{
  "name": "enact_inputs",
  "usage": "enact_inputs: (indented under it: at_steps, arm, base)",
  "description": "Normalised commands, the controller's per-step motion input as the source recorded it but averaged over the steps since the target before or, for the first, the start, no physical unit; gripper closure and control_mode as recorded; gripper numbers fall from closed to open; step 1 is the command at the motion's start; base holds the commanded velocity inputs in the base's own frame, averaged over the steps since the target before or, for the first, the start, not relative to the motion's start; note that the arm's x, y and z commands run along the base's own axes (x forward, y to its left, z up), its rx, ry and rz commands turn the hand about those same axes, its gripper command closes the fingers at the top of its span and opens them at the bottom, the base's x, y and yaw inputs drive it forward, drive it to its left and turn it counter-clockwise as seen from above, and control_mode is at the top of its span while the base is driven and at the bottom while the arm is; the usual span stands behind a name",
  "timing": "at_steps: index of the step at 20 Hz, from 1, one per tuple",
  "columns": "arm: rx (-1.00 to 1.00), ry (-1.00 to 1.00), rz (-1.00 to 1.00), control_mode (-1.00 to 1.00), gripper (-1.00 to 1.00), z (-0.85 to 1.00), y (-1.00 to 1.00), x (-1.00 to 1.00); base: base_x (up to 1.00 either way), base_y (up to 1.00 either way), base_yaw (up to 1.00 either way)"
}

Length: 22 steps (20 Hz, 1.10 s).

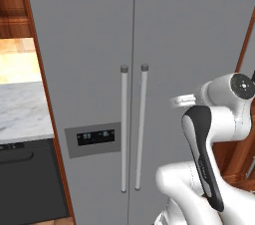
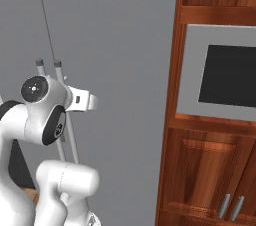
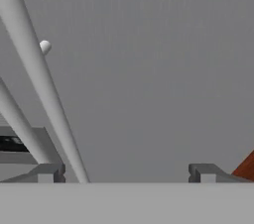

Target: Retrieve the peach and apple from the fridge and place them into the bowl on the dining table.

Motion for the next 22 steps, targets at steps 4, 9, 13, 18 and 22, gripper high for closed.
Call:
enact_inputs:
  at_steps: [4,9,13,18,22]
  arm:
    - [0.00,0.00,0.00,1.00,-1.00,-0.01,0.00,0.00]
    - [0.00,0.00,0.00,1.00,-1.00,0.00,0.00,0.00]
    - [0.00,0.00,0.00,1.00,-1.00,0.00,0.00,0.00]
    - [0.00,0.00,0.00,1.00,-1.00,0.00,0.00,0.00]
    - [0.00,0.00,0.00,1.00,-1.00,0.00,0.00,0.00]
  base:
    - [0.00,0.00,0.00]
    - [-0.23,0.05,0.00]
    - [-0.49,0.36,0.00]
    - [-0.42,0.48,0.00]
    - [-0.39,0.52,0.00]
